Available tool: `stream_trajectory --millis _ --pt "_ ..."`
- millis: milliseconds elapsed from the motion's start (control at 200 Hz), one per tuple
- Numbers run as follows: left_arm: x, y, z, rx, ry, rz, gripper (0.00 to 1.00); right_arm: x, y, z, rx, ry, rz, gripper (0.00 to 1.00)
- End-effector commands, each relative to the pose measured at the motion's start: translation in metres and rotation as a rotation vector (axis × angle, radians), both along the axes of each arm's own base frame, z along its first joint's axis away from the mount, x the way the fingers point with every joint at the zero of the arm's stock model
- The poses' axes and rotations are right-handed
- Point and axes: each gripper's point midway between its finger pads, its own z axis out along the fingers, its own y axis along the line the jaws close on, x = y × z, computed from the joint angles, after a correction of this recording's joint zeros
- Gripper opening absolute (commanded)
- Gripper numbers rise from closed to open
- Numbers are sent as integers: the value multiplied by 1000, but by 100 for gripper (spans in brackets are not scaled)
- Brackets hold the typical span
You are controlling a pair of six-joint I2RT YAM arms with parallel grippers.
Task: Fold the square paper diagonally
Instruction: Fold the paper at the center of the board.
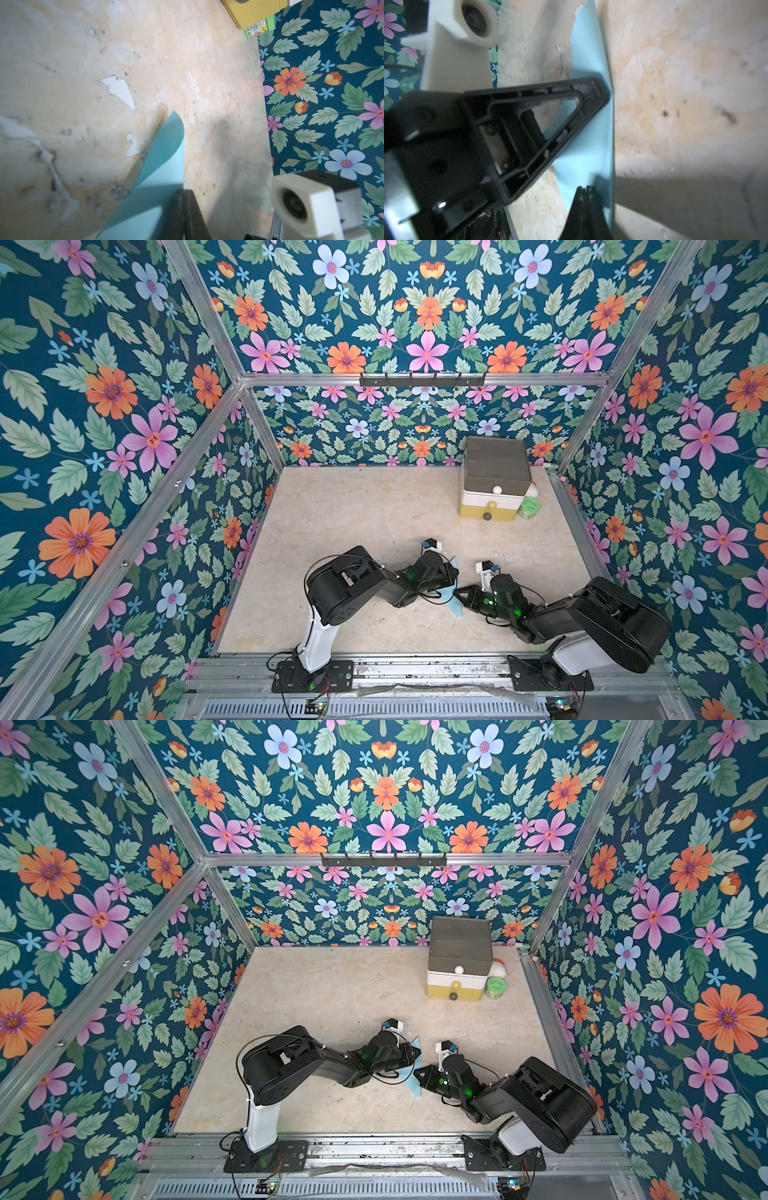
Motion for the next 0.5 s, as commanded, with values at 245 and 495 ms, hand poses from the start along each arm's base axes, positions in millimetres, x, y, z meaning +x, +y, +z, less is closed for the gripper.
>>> stream_trajectory --millis 245,495 --pt "-19 46 -66 258 121 35 10 -58 -54 -48 -192 204 -105 0" --pt "-18 47 -64 260 109 30 10 -68 -59 -29 -232 199 -101 0"
